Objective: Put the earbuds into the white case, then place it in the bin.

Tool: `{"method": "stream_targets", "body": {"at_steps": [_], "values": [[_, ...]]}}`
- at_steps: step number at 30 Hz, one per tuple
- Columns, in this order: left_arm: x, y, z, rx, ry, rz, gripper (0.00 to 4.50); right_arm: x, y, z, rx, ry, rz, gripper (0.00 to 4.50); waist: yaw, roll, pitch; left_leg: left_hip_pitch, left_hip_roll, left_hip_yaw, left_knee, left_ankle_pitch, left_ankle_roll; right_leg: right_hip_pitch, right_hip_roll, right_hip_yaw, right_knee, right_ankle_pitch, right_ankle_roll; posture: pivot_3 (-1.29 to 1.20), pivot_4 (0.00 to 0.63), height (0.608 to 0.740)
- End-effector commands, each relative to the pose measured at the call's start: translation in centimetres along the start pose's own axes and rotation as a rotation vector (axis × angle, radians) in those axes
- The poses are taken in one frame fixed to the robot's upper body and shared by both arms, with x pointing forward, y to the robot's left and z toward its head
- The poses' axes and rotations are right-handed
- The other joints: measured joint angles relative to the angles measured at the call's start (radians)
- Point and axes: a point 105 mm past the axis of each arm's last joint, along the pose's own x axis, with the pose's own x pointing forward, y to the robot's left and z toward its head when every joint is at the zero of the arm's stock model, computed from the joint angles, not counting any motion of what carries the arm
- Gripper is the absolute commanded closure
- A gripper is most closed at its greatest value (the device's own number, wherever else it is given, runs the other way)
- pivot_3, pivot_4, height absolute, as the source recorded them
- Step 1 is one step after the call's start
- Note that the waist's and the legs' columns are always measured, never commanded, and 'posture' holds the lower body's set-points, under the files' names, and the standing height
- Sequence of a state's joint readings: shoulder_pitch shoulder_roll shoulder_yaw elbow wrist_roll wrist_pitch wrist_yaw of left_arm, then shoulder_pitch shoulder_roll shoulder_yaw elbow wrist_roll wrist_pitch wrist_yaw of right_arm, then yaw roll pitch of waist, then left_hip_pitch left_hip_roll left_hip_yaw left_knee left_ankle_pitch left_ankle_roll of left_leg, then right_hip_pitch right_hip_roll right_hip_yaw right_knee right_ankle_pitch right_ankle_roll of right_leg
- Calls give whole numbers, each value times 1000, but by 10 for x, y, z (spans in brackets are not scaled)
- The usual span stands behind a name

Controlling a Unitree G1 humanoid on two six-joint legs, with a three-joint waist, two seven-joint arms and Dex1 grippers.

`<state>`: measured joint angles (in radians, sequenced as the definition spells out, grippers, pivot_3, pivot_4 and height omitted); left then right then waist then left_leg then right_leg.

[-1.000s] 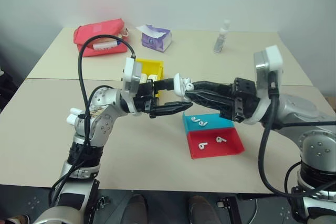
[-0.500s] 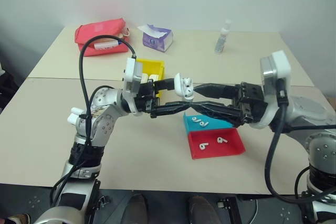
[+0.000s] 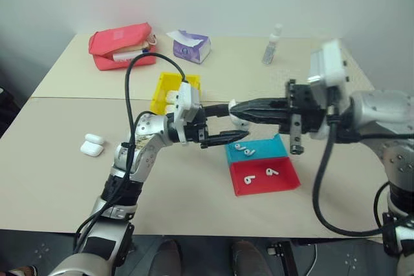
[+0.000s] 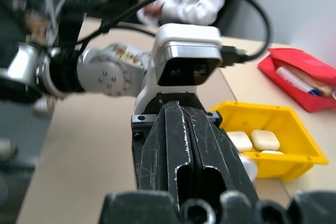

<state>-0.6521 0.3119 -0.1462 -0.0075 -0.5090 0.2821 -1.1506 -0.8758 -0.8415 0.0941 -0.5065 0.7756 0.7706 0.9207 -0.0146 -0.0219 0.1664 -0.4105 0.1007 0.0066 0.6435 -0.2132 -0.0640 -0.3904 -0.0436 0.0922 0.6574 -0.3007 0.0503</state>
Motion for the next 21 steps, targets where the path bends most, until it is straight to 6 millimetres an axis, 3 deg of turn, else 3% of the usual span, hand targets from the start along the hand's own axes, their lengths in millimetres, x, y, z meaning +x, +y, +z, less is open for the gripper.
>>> {"method": "stream_targets", "body": {"at_steps": [1,4,7,13,18,21], "values": [[6,-2,9,59,-18,-32,1718,7,-10,5,-62,86,11,4485,1,0,0,0,0,0,0,0,0,0,0,0,0,0,0,0,150,740],[6,-1,8,55,-25,-24,1718,9,-11,5,-99,173,49,4485,6,0,0,-1,0,-1,0,0,0,0,0,-1,-1,0,0,0,150,740],[6,0,7,60,-29,-13,1718,7,-9,-10,-125,287,83,4485,11,0,0,-4,0,-1,0,0,1,-1,0,-2,-2,0,0,0,150,740],[2,12,12,91,-63,98,1718,-15,-17,-33,-133,372,41,4485,15,0,0,-4,0,-1,1,-1,1,-2,0,-2,-2,0,0,0,150,740],[-7,12,18,114,-85,160,1718,-31,-25,-37,-109,312,-83,4485,18,0,0,-4,0,-1,1,-1,1,-2,0,-2,-1,0,0,0,150,740],[-14,22,20,151,-85,263,1718,-41,-34,-31,-83,167,-213,4485,17,0,0,-4,0,-1,1,-1,1,-2,0,-1,-1,0,0,0,150,740]]}}
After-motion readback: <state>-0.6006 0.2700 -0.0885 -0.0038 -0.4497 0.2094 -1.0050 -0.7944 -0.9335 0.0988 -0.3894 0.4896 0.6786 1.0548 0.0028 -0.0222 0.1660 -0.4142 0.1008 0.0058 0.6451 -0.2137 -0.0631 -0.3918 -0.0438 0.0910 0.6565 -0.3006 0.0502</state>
